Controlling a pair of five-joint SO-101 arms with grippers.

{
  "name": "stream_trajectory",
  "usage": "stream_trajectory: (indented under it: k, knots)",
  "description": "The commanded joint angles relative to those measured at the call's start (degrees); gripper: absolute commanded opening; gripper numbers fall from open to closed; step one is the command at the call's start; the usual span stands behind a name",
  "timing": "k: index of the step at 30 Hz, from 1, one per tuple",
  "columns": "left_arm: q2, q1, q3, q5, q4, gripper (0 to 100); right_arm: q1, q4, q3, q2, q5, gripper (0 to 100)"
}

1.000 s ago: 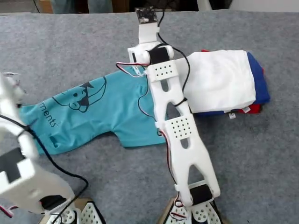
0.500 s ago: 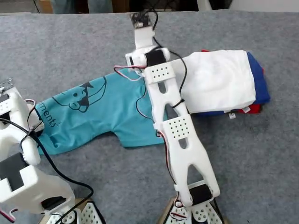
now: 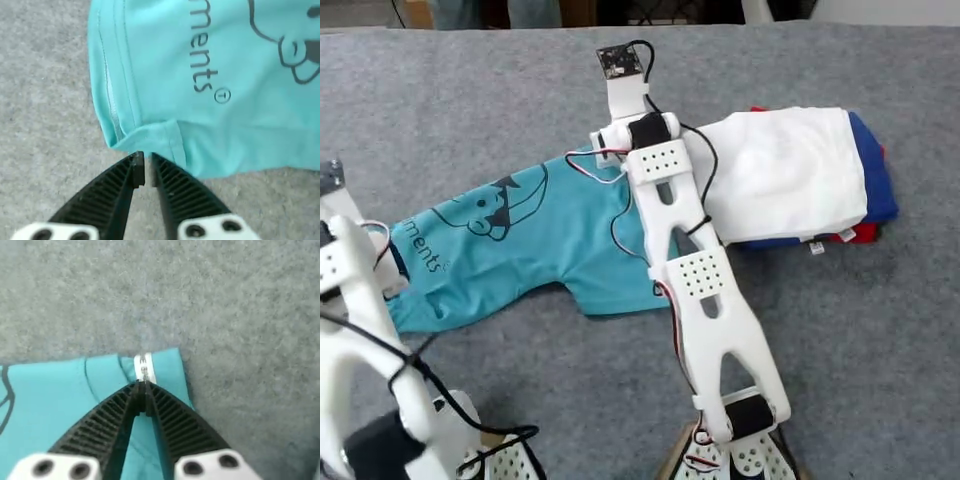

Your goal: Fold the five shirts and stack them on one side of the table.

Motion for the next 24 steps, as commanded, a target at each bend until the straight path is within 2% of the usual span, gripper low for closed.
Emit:
stream_trajectory:
  k: [1,3,7,12,16,21,24]
  knots:
    - [-4.75,-0.22,1.1,-1.23,3.43,19,-0.62,12.48,-2.42,-12.26,8.44,1.5]
    - [-6.24,0.22,1.27,-0.97,5.63,22,0.0,16.0,-2.07,-16.75,13.36,1.5]
    - [-9.32,0.22,0.84,-0.88,6.33,16,2.81,16.09,3.91,-27.38,16.44,1.5]
    - [-7.65,0.22,0.75,-0.44,6.24,13,1.41,15.91,31.69,-46.02,16.62,1.5]
    - [-1.14,-0.13,0.13,3.78,1.05,13,0.26,13.89,54.64,-57.8,17.14,1.5]
    - [7.03,0.92,0.75,7.91,-3.96,12,2.73,9.23,72.57,-67.47,31.12,1.5]
    - [8.53,1.01,0.57,10.2,-7.38,12,2.9,9.32,80.04,-72.57,34.11,1.5]
